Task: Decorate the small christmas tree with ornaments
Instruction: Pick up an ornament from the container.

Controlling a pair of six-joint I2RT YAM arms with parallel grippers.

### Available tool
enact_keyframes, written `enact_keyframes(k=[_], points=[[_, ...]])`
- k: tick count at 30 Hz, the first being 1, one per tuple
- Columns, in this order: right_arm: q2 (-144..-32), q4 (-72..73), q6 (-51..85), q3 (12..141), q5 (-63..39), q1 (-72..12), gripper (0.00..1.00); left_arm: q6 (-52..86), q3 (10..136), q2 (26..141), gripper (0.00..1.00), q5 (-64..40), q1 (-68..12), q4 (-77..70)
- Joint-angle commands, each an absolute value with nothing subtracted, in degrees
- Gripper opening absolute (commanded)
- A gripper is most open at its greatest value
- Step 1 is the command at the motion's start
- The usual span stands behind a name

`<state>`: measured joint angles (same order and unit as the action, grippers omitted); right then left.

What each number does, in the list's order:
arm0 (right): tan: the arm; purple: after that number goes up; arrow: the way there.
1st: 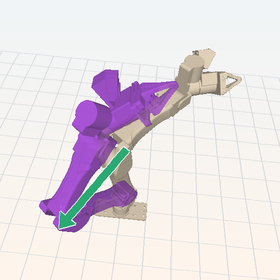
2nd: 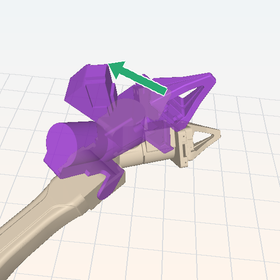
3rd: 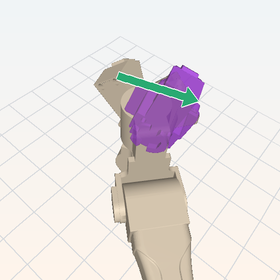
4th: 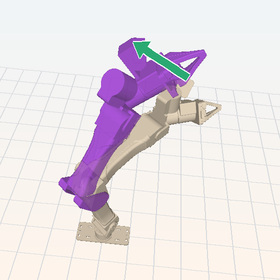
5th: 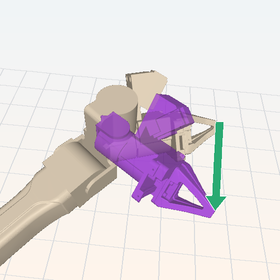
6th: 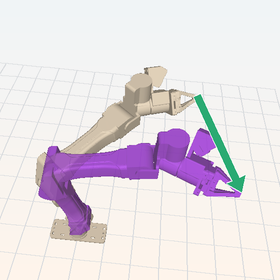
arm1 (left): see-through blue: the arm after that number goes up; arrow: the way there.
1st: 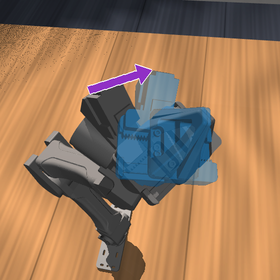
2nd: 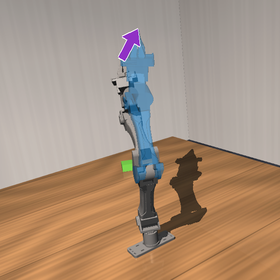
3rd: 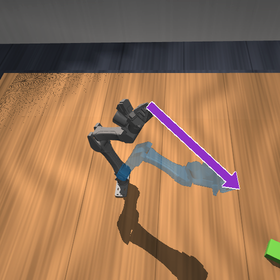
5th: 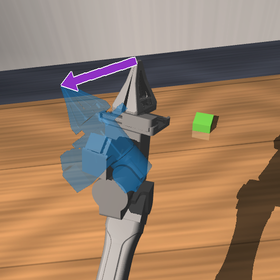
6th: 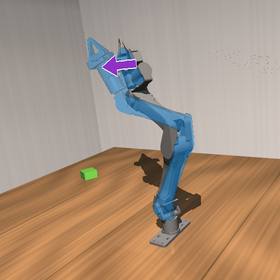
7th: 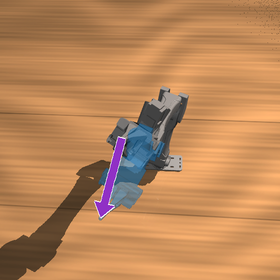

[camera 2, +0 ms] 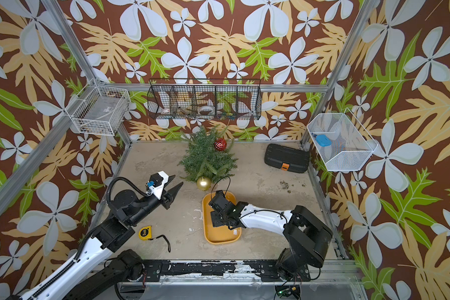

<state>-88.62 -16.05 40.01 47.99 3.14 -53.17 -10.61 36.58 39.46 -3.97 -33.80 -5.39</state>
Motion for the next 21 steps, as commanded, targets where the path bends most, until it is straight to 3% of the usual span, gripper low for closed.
enact_keyframes(k=[1,12,21], points=[[-87.12,-16.64,38.95,48.16,3.28,-53.22,0.62,-10.2,36.5,39.39,0.44,-4.09,-33.66,-7.12],[-70.49,-17.7,32.34,43.35,3.93,-53.31,0.58,-7.49,37.62,38.9,0.44,-9.47,-33.66,-6.78],[-48.96,-15.56,5.46,41.29,3.5,-53.35,0.55,3.79,42.3,37.38,0.51,-33.84,-33.66,-0.99]])
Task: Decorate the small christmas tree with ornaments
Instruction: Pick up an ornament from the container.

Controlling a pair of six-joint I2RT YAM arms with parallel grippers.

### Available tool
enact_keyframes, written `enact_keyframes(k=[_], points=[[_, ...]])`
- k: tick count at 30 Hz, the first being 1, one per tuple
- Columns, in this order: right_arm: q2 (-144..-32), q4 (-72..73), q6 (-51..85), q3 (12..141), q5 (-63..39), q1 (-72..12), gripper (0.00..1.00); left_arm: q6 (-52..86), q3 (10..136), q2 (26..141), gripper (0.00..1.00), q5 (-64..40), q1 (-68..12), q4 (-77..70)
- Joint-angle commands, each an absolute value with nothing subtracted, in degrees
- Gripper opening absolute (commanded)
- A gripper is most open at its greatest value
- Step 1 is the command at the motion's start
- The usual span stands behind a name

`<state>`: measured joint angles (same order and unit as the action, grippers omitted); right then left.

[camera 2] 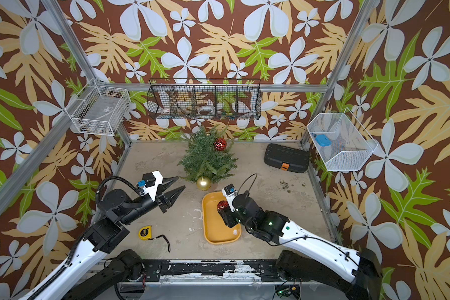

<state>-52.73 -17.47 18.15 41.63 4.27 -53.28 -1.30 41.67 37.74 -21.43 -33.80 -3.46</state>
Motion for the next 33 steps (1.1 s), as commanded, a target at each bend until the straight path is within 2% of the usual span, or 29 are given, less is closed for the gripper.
enact_keyframes(k=[1,3,6,13,17,22,26,33], points=[[-46.38,-14.26,0.54,40.86,1.56,-53.35,0.55,5.08,41.62,37.14,0.53,-38.39,-33.66,-1.39],[-41.66,-9.87,-7.47,39.12,-2.32,-53.35,0.54,8.31,40.36,36.94,0.54,-44.13,-33.66,-2.55],[-37.36,-5.1,-16.91,37.53,-6.03,-53.35,0.54,14.21,38.45,36.75,0.56,-47.02,-33.66,-3.92],[-36.56,-6.92,-37.01,39.4,-16.01,-53.31,0.51,28.23,31.54,37.73,0.65,-52.98,-34.22,-17.13],[-37.15,-10.02,-45.18,40.97,-19.81,-53.35,0.5,33.23,30.91,39.97,0.71,-53.05,-37.73,-21.35],[-37.51,-11.65,-51.56,40.96,-23.85,-53.35,0.52,36.24,31.73,44.94,0.82,-53.13,-41.26,-24.32],[-38.01,-12.2,-54.57,40.96,-25.4,-53.28,0.52,41.64,31.62,48.67,0.84,-55.42,-43.84,-31.24],[-39.76,-13.91,-56.83,42.4,-28.48,-53.39,0.51,41.79,33.44,51.87,0.84,-55.11,-45.96,-30.73]])
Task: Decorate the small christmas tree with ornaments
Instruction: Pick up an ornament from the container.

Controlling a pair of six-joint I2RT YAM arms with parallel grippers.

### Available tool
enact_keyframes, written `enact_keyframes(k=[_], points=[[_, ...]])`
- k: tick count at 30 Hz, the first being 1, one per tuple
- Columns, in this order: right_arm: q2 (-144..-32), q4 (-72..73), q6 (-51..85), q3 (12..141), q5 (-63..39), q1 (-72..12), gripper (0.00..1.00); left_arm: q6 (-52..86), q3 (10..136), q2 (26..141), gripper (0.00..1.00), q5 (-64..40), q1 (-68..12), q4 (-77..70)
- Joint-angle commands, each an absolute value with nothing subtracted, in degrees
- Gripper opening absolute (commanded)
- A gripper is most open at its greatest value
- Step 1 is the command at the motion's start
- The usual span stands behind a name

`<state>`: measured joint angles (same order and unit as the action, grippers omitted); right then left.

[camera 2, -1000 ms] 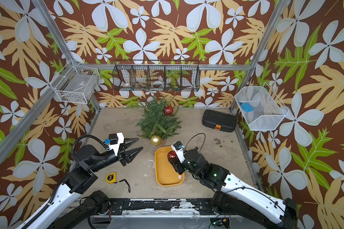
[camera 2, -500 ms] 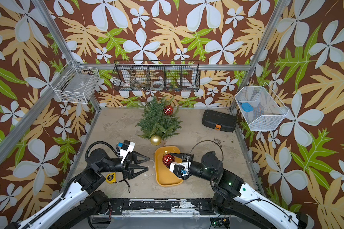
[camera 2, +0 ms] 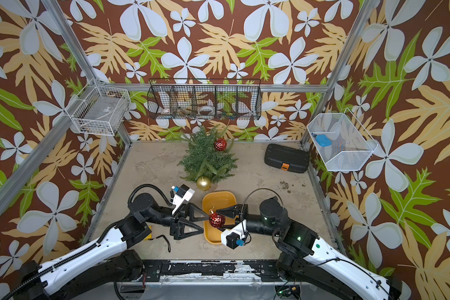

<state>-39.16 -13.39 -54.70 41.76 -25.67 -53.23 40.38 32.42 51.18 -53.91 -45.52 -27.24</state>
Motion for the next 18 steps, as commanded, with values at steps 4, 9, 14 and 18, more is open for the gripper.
enact_keyframes(k=[4,9,14,18], points=[[-40.73,-14.93,-57.49,43.48,-30.16,-53.35,0.51,40.7,35.53,54.53,0.81,-54.88,-46.66,-28.0],[-41.69,-14.85,-57.62,43.77,-31.29,-53.35,0.49,38.35,37.43,56.33,0.78,-54.62,-47.75,-24.11],[-42.1,-14.7,-57.42,44.2,-31.47,-53.35,0.49,38.23,38.12,57.37,0.77,-55.35,-48.17,-24.08],[-41.79,-14.5,-57.31,44.39,-31.29,-53.35,0.49,37.44,38.84,58.27,0.76,-56.37,-48.29,-22.85]])
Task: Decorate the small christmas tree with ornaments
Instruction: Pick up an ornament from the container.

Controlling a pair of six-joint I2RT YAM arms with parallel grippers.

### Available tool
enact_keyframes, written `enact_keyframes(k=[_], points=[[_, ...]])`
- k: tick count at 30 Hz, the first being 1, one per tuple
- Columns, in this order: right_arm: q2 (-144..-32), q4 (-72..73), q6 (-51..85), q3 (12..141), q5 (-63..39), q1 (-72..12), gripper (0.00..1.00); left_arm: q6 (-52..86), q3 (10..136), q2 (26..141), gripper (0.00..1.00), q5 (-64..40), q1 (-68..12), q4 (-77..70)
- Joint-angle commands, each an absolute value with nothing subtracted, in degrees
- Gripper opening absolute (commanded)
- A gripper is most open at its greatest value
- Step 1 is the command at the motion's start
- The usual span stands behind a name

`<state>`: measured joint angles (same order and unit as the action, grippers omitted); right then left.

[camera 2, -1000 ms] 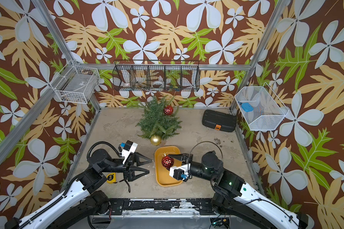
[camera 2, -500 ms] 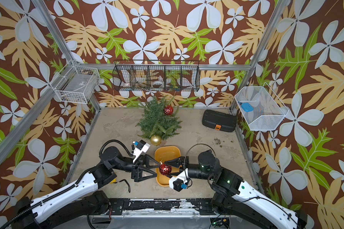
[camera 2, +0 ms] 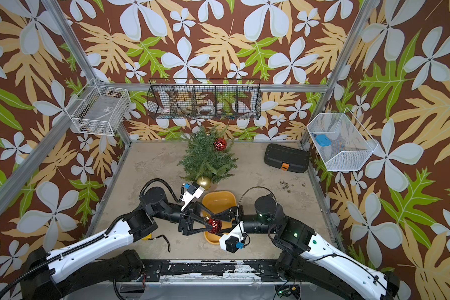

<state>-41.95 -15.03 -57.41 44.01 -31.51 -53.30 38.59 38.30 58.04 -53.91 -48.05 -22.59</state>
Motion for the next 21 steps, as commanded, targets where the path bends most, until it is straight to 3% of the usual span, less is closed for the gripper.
enact_keyframes(k=[1,14,21], points=[[-41.67,-14.53,-57.32,44.45,-31.37,-53.33,0.49,37.36,38.85,58.36,0.76,-56.46,-48.33,-22.85],[-41.76,-13.35,-57.05,44.29,-31.93,-53.35,0.48,35.69,39.81,60.56,0.73,-56.52,-48.56,-20.97],[-41.44,-13.11,-56.79,43.9,-31.56,-53.35,0.49,35.1,40.25,61.0,0.62,-56.62,-48.57,-20.91]])
